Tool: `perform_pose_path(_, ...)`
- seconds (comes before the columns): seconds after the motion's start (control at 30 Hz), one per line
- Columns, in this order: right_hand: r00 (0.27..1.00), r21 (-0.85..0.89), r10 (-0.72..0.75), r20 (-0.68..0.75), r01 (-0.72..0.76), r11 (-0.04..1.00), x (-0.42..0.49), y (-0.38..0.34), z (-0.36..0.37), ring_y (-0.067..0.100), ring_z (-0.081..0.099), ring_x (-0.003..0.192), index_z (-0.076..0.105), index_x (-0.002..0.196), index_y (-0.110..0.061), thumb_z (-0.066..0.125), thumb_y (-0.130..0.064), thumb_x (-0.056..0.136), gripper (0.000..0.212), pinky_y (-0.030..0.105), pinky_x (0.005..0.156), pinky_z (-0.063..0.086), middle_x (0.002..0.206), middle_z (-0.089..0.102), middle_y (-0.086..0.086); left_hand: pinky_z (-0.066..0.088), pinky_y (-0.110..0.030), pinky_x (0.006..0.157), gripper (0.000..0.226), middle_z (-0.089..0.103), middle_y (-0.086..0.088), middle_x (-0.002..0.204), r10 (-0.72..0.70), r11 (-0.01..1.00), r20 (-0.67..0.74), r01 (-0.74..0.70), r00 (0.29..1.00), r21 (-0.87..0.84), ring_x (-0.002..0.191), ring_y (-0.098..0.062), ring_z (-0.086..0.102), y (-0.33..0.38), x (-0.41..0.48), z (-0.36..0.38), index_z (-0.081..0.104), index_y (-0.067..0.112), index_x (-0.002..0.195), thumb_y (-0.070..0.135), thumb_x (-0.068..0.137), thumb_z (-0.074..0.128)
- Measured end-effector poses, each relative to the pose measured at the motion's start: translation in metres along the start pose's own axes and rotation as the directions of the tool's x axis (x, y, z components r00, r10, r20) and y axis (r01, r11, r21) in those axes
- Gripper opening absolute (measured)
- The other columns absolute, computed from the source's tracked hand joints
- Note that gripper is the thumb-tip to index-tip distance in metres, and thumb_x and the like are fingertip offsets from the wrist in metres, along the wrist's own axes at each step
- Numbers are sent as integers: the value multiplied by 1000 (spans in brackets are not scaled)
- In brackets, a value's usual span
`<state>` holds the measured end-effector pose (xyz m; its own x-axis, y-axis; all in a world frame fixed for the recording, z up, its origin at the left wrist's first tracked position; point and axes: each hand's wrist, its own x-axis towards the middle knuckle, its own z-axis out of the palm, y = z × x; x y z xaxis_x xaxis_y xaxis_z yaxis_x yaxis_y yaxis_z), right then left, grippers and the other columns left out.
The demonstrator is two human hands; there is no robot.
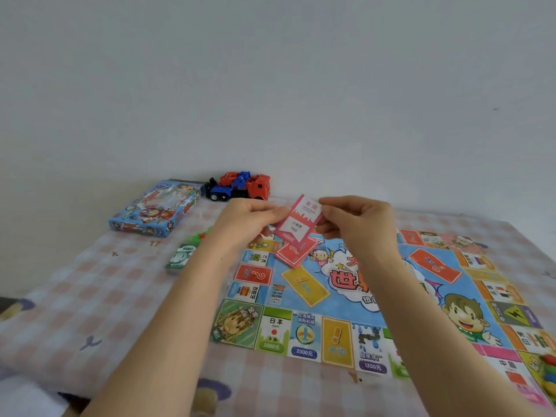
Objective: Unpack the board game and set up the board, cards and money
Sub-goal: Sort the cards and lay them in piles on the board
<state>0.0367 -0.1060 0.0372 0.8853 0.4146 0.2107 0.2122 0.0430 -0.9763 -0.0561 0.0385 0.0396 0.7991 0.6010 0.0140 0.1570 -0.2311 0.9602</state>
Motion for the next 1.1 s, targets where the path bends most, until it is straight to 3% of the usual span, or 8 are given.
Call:
perform_pose_path(0.13, 995, -43, 9, 100, -4, 999, -16, -5, 34, 10, 64, 50, 72, 82, -12, 63, -1, 87, 15, 19, 54, 55, 63, 69, 9, 38, -18, 50, 10, 65, 10, 60, 8, 1000, -69, -6, 998, 28, 48, 0, 50, -9, -18, -28, 74, 17, 87, 26, 83, 70)
perform_pose_path(0.27, 973, -76, 60, 221, -45, 996, -34, 2, 61, 13, 64, 52, 73, 96, -7, 60, -5, 90, 14, 22, 55, 55, 69, 71, 11, 37, -19, 50, 6, 63, 11, 51, -65, 997, -153, 72, 986, 37, 48, -3, 50, -28, -38, -55, 72, 18, 79, 23, 83, 71)
perform_pose_path(0.33, 968, -172, 53, 247, -10, 985, -41, 6, 72, 13, 63, 52, 71, 101, -9, 60, -8, 91, 15, 23, 55, 56, 72, 71, 10, 37, -17, 46, 7, 62, 11, 47, -111, 993, -199, 115, 974, 10, 42, -2, 50, -37, -49, -70, 71, 16, 77, 20, 83, 71)
perform_pose_path(0.5, 918, -527, 72, 390, 158, 835, -54, 15, 93, 13, 65, 65, 70, 105, -23, 70, -18, 83, 23, 31, 71, 58, 82, 70, 0, 31, -16, 40, 7, 59, 11, 41, -171, 984, -323, 147, 931, -98, 35, 3, 48, -55, -71, -99, 70, 16, 77, 13, 83, 69)
perform_pose_path(0.6, 883, -651, 93, 460, 264, 712, -63, 16, 105, 11, 60, 72, 69, 106, -27, 73, -22, 79, 27, 27, 70, 55, 89, 64, -6, 26, -20, 44, 4, 61, 11, 46, -182, 980, -410, 134, 894, -145, 43, -1, 51, -59, -75, -115, 71, 17, 81, 14, 83, 70)
perform_pose_path(0.8, 907, -720, 55, 417, 293, 629, -65, 15, 121, 16, 62, 84, 70, 92, -25, 68, -13, 80, 17, 31, 73, 55, 93, 64, -3, 31, -24, 50, 11, 67, 3, 63, -174, 977, -468, 91, 867, -194, 53, -7, 56, -60, -72, -129, 67, 17, 72, 14, 81, 72)
perform_pose_path(0.97, 884, -706, 58, 464, 329, 627, -72, 11, 135, 16, 62, 86, 72, 89, -25, 70, -16, 78, 14, 30, 74, 54, 91, 66, -2, 33, -24, 50, 11, 66, 7, 53, -154, 970, -491, 37, 857, -239, 49, -6, 57, -56, -63, -139, 67, 15, 71, 14, 81, 72)
perform_pose_path(1.1, 842, -709, 129, 523, 347, 614, -79, 6, 139, 15, 65, 82, 74, 88, -25, 73, -18, 75, 15, 26, 71, 55, 95, 67, -2, 35, -24, 52, 15, 67, 0, 65, -141, 976, -477, 40, 867, -216, 56, -11, 57, -54, -58, -138, 66, 18, 70, 14, 83, 70)
